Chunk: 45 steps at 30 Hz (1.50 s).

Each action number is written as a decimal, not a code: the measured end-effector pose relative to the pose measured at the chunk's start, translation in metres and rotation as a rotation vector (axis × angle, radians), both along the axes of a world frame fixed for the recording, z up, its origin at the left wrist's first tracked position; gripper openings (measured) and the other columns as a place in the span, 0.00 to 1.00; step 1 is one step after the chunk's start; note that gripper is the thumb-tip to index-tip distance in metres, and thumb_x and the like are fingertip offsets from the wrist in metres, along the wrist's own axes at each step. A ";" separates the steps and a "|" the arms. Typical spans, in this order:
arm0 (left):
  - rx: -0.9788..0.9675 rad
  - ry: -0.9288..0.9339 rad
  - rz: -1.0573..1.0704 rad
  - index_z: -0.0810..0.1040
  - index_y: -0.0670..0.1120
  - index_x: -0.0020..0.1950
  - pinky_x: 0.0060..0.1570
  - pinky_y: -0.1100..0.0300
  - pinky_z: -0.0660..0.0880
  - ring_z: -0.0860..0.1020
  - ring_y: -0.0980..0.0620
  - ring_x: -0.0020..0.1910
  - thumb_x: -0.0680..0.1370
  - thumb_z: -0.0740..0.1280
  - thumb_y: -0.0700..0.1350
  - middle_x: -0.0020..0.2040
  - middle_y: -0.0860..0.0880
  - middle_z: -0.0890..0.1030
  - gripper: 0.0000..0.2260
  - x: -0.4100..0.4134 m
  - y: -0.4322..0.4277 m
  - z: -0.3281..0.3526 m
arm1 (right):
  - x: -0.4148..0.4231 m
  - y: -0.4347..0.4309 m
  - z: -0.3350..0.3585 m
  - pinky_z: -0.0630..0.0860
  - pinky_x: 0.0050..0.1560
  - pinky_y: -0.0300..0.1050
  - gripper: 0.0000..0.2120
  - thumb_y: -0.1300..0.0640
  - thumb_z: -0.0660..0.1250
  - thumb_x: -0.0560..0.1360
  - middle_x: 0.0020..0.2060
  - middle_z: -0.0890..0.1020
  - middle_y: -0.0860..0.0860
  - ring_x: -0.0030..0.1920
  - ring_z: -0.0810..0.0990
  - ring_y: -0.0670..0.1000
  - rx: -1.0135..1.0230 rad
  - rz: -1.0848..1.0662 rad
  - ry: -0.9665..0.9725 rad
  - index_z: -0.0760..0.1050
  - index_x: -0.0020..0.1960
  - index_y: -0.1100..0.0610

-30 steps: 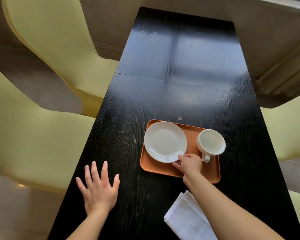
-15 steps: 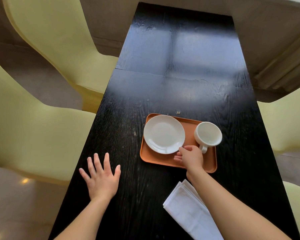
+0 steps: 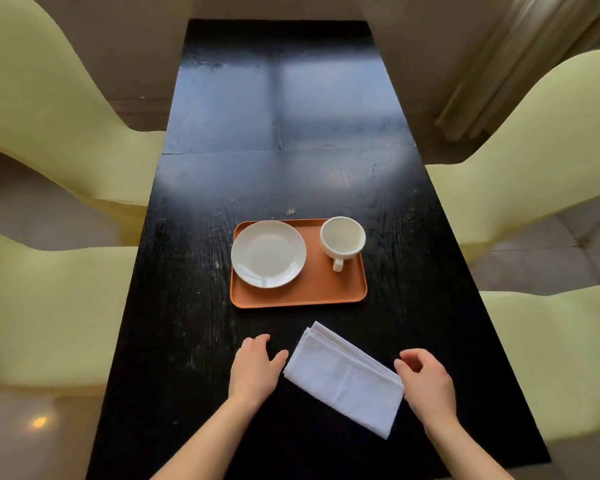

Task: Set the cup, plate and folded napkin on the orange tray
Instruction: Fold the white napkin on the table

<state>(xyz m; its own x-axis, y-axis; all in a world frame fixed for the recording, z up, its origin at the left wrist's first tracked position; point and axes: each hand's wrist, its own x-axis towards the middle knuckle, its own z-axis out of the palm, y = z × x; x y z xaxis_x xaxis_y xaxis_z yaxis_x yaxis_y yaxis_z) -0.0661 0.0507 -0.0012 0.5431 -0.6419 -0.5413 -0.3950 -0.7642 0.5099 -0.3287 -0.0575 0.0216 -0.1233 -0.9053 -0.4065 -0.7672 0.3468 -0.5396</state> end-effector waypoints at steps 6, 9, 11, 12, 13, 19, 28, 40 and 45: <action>0.046 -0.010 -0.059 0.69 0.46 0.74 0.59 0.53 0.75 0.77 0.47 0.62 0.76 0.67 0.58 0.64 0.45 0.77 0.29 -0.021 -0.015 0.000 | -0.028 0.022 -0.024 0.76 0.46 0.48 0.22 0.49 0.70 0.78 0.52 0.81 0.50 0.48 0.80 0.51 0.117 -0.019 0.106 0.75 0.68 0.56; 0.080 0.000 -0.060 0.70 0.45 0.72 0.53 0.56 0.74 0.78 0.48 0.59 0.76 0.67 0.57 0.62 0.46 0.79 0.28 -0.029 -0.018 -0.002 | -0.022 0.025 -0.030 0.77 0.45 0.49 0.22 0.52 0.69 0.78 0.51 0.82 0.51 0.48 0.80 0.51 0.146 0.007 0.093 0.74 0.69 0.58; 0.091 0.006 -0.049 0.72 0.46 0.69 0.47 0.58 0.72 0.79 0.49 0.55 0.75 0.68 0.55 0.57 0.47 0.81 0.26 -0.035 -0.020 -0.002 | -0.018 0.024 -0.032 0.78 0.44 0.50 0.20 0.55 0.68 0.77 0.47 0.82 0.50 0.46 0.81 0.51 0.154 0.024 0.072 0.75 0.68 0.57; 0.094 0.007 -0.039 0.75 0.46 0.64 0.45 0.57 0.72 0.80 0.50 0.51 0.74 0.68 0.55 0.53 0.49 0.82 0.21 -0.036 -0.019 -0.002 | -0.015 0.023 -0.032 0.78 0.43 0.49 0.19 0.57 0.67 0.76 0.46 0.82 0.49 0.45 0.81 0.51 0.157 0.030 0.071 0.76 0.67 0.57; 0.098 0.011 -0.024 0.77 0.48 0.56 0.43 0.57 0.73 0.79 0.52 0.45 0.73 0.68 0.54 0.48 0.50 0.82 0.15 -0.037 -0.019 -0.001 | -0.012 0.020 -0.031 0.77 0.42 0.48 0.18 0.58 0.67 0.76 0.45 0.81 0.48 0.44 0.80 0.51 0.155 0.037 0.074 0.76 0.65 0.56; 0.101 0.133 0.173 0.75 0.46 0.37 0.31 0.59 0.68 0.74 0.53 0.32 0.70 0.69 0.46 0.35 0.51 0.78 0.06 -0.035 -0.001 -0.002 | 0.015 -0.004 -0.025 0.80 0.47 0.47 0.11 0.59 0.68 0.76 0.44 0.80 0.44 0.45 0.79 0.46 0.076 0.151 -0.005 0.78 0.58 0.52; -0.006 0.333 0.469 0.80 0.49 0.47 0.42 0.45 0.84 0.85 0.46 0.40 0.76 0.69 0.43 0.42 0.47 0.85 0.02 -0.029 0.031 -0.005 | 0.052 0.007 -0.018 0.79 0.52 0.51 0.19 0.67 0.68 0.74 0.59 0.81 0.50 0.58 0.76 0.55 -0.240 0.515 0.101 0.79 0.64 0.56; -0.023 0.383 0.542 0.82 0.44 0.41 0.41 0.43 0.84 0.85 0.43 0.40 0.73 0.71 0.42 0.39 0.44 0.85 0.03 -0.026 0.031 -0.006 | 0.062 0.034 -0.026 0.79 0.61 0.49 0.18 0.70 0.67 0.77 0.58 0.85 0.53 0.60 0.83 0.56 -0.148 0.490 -0.201 0.80 0.65 0.59; -0.016 0.426 0.573 0.81 0.42 0.44 0.42 0.43 0.84 0.85 0.44 0.43 0.73 0.70 0.39 0.43 0.42 0.85 0.02 -0.029 0.031 -0.007 | 0.084 0.029 -0.032 0.77 0.65 0.48 0.21 0.72 0.56 0.82 0.59 0.83 0.55 0.61 0.82 0.54 0.352 -0.037 -0.585 0.72 0.73 0.64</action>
